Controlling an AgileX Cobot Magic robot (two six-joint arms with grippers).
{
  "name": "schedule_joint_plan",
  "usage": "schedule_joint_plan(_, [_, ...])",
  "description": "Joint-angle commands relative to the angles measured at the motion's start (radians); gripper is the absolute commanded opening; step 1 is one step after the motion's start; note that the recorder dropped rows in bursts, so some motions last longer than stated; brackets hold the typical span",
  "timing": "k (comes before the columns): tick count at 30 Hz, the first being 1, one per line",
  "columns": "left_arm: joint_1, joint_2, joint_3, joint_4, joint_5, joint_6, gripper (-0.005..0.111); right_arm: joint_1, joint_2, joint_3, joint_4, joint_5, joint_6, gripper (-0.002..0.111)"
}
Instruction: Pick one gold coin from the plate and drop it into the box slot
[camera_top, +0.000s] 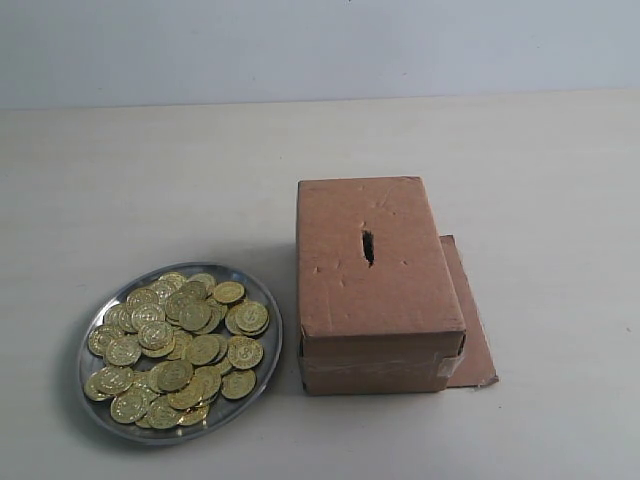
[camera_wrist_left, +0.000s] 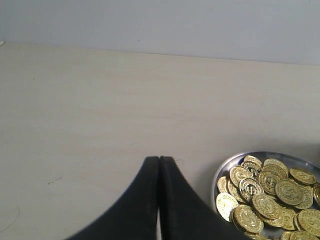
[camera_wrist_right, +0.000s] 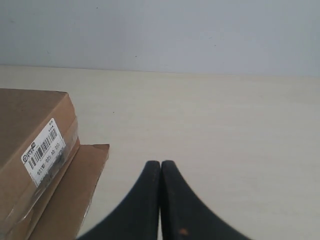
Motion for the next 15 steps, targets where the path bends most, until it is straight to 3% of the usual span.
schedule_joint_plan(1, [0.002, -0.007, 0.003, -0.008, -0.011, 0.0, 0.0, 0.004, -0.006, 0.005, 0.0, -0.005, -0.005, 0.0])
schedule_joint_plan(15, [0.002, -0.007, 0.003, -0.008, -0.011, 0.0, 0.0, -0.045, -0.006, 0.005, 0.0, -0.005, 0.0, 0.0])
